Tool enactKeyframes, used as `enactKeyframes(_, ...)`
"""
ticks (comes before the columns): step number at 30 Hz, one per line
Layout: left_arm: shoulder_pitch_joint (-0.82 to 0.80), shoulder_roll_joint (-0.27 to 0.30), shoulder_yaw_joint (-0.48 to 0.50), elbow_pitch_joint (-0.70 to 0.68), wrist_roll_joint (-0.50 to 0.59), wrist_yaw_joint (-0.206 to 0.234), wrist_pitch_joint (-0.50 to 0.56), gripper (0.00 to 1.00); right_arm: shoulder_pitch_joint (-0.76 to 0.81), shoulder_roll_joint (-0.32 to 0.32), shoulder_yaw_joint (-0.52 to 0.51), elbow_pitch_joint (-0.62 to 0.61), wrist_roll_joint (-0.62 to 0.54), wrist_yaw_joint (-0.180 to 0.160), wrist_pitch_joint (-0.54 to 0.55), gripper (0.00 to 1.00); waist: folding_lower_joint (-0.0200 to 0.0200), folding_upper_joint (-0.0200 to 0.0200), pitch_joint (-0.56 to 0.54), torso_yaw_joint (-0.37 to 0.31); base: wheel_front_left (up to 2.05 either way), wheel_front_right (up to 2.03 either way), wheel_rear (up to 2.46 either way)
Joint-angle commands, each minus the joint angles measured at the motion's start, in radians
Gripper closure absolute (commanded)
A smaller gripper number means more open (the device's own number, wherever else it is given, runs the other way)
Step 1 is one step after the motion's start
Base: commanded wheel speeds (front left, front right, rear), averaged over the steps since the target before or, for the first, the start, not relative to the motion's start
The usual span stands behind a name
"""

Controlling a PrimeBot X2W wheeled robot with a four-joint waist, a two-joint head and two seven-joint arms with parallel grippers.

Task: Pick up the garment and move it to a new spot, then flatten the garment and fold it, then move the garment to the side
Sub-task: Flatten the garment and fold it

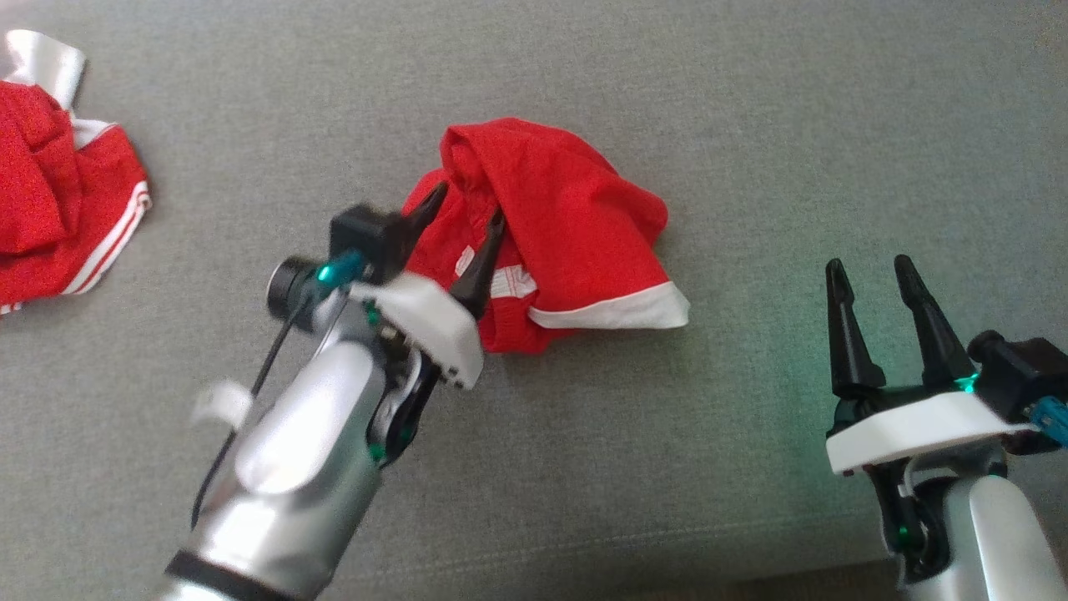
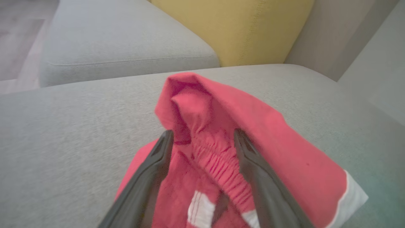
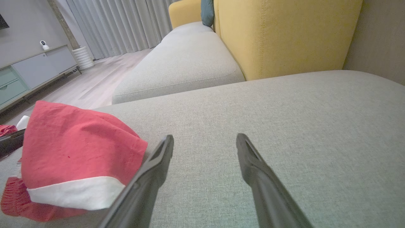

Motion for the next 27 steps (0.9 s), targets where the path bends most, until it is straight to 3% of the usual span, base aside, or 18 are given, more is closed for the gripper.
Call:
enactKeyframes(1,0.024,0.045,0.036,-0.060,0.013,0.028,-0.031,0.00,-0.009,-0.006,0.019,-0.041,-0.013,0.004,0.005,0.00,0.0000,0.0000,-0.013,0.010,0.00,0.00,0.00)
enactKeyframes(7,0.156,0.111,0.107,-0.218,0.034,0.149,-0.104,0.00,0.007,-0.006,0.012,-0.063,-0.035,0.004,0.024,0.00,0.0000,0.0000,-0.048,0.036,0.00,0.00,0.00)
enactKeyframes(12,0.263,0.153,0.186,-0.377,0.057,0.216,-0.125,0.00,0.020,-0.006,0.005,-0.085,-0.051,0.004,0.042,0.00,0.0000,0.0000,-0.076,0.055,0.00,0.00,0.00)
enactKeyframes(19,0.374,0.184,0.241,-0.498,0.100,0.240,-0.127,0.00,0.043,-0.006,0.007,-0.104,-0.061,0.004,0.064,0.00,0.0000,0.0000,-0.108,0.064,0.00,0.00,0.00)
enactKeyframes(27,0.438,0.185,0.268,-0.535,0.132,0.251,-0.127,0.00,0.059,-0.006,0.009,-0.126,-0.065,0.004,0.081,0.00,0.0000,0.0000,-0.119,0.070,0.00,0.00,0.00)
